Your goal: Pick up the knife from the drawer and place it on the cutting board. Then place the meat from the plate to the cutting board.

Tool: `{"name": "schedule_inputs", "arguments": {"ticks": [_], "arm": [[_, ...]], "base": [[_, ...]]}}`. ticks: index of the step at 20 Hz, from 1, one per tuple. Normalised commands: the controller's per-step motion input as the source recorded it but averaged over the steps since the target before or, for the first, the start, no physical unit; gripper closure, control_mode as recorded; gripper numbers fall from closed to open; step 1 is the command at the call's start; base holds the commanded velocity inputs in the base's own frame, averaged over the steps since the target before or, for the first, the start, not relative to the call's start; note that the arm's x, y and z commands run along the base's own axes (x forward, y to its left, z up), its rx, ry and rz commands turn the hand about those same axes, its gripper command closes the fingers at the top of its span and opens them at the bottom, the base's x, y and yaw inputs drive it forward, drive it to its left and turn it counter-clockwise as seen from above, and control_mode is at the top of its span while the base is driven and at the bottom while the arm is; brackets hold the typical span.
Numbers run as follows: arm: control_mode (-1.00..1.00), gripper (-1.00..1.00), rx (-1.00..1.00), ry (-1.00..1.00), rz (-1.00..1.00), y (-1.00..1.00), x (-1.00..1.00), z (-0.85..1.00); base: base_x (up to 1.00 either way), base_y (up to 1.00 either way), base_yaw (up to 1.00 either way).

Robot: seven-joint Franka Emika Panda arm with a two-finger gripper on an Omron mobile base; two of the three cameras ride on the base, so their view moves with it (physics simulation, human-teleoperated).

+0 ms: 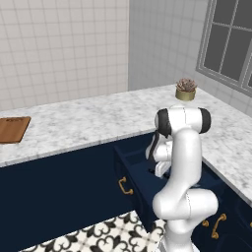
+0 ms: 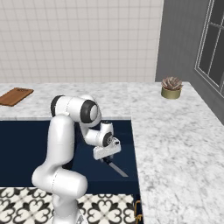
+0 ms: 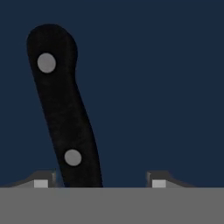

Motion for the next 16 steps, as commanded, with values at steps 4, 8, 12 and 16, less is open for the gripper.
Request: {"name": "schedule_inputs", "arguments": {"ticks": [4,8,12,16], "arm": [[-1.00,1.00,0.00,0.00,0.00,0.03,-0.03,0.00],[-1.00,1.00,-0.03,-0.02,0.00,0.20,-0.11,0.09],[-1.00,1.00,-0.05,-0.07,0.00,0.10,-0.11,0.27],[-1.00,1.00,-0.02,-0.04,0.02,0.14,-0.16,0.62]], "base": [[0.00,0.00,0.00],[0.00,0.00,0.00],[0.00,0.00,0.00],[0.00,0.00,0.00]]}}
